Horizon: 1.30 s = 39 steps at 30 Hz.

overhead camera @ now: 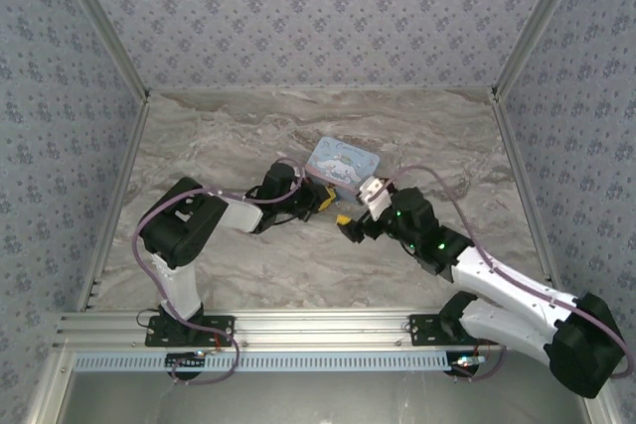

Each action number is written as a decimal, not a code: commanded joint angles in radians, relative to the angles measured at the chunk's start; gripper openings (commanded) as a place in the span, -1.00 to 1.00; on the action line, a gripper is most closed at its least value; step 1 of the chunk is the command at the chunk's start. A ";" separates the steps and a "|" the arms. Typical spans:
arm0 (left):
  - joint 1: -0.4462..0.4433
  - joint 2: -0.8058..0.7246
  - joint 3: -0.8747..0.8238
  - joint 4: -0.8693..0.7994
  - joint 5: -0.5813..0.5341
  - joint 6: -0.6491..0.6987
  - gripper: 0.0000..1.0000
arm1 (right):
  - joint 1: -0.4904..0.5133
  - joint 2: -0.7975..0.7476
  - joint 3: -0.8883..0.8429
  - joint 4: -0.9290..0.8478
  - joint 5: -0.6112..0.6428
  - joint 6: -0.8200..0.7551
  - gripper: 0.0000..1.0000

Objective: Unlock the padlock with the key

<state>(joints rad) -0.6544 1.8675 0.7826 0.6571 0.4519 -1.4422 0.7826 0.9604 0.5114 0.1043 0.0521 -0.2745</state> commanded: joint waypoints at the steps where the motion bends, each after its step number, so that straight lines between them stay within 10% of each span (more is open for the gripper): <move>1: 0.008 -0.033 0.031 -0.060 -0.008 -0.041 -1.00 | 0.044 0.050 -0.008 0.006 0.220 -0.282 0.92; 6: 0.009 -0.037 0.034 -0.070 -0.007 -0.067 -1.00 | 0.066 0.158 -0.043 0.134 0.297 -0.369 0.55; 39: 0.008 -0.034 0.053 -0.084 0.022 -0.137 -1.00 | 0.015 0.617 0.039 0.530 0.215 -0.428 -0.23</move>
<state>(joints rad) -0.6498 1.8530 0.8158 0.5797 0.4572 -1.5658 0.8028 1.5616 0.5159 0.6018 0.2790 -0.7128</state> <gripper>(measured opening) 0.047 0.397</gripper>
